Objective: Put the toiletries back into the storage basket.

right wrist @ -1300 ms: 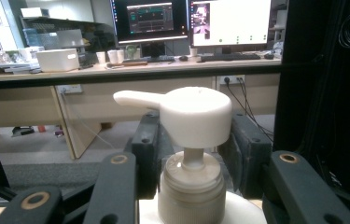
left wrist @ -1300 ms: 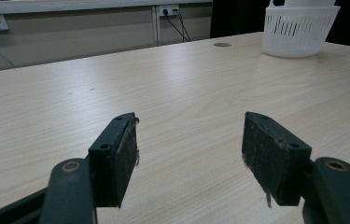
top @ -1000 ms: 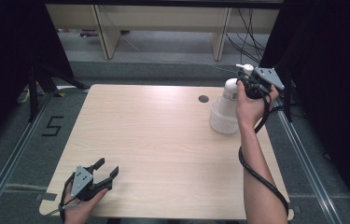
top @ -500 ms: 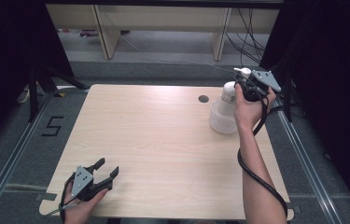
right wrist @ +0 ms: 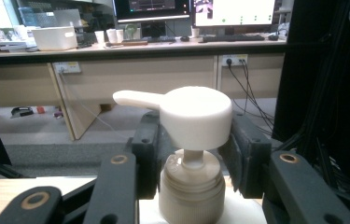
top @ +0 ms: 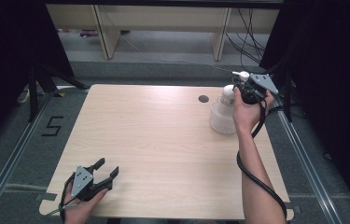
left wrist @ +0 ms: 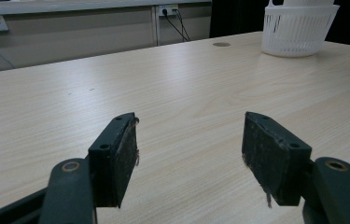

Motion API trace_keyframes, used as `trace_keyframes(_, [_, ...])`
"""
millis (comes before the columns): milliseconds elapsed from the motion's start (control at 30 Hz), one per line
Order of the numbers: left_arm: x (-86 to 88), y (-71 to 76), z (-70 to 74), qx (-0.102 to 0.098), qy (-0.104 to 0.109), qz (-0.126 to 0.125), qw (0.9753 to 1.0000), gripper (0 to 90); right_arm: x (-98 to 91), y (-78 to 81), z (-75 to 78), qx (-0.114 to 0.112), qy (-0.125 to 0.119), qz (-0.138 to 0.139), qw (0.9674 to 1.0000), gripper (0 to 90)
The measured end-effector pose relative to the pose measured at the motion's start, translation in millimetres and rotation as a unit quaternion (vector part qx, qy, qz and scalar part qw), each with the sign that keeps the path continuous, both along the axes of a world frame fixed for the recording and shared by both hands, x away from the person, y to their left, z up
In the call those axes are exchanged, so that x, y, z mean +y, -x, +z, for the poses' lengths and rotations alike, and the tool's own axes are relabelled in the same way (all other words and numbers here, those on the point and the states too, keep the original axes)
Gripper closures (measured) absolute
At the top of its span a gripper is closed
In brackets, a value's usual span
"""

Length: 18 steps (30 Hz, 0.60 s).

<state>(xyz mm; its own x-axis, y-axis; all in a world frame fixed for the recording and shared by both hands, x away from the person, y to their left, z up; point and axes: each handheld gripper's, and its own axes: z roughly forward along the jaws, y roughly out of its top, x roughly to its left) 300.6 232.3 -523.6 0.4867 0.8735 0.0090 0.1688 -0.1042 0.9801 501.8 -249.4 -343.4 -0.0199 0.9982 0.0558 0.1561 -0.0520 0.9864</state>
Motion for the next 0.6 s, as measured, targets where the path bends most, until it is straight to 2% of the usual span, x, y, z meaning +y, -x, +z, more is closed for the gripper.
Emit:
trace_keyframes(133, [-0.1, 0.0, 0.0, 0.000, -0.001, 0.000, 1.0000, 35.2, 0.4, 0.2, -3.6, 0.005, -0.003, 0.000, 1.0000, 60.4])
trace_keyframes(167, [-0.1, 0.0, 0.0, 0.000, -0.001, 0.000, 1.0000, 35.2, -0.6, -0.4, -4.3, 0.002, 0.004, 0.000, 1.0000, 60.4])
trace_keyframes(267, [0.0, 0.0, 0.0, 0.000, -0.001, 0.000, 1.0000, 35.2, 1.4, 0.0, -4.8, 0.007, -0.006, 0.000, 1.0000, 60.4])
trace_keyframes(433, [0.1, 0.0, 0.0, 0.000, -0.001, -0.001, 1.0000, 35.2, 1.7, -0.8, -6.2, 0.003, 0.001, 0.002, 1.0000, 60.4])
trace_keyframes(600, [0.0, 0.1, 0.0, -0.001, 0.000, -0.001, 1.0000, 35.2, 1.7, 0.0, -8.3, 0.010, 0.001, 0.001, 0.9999, 60.4])
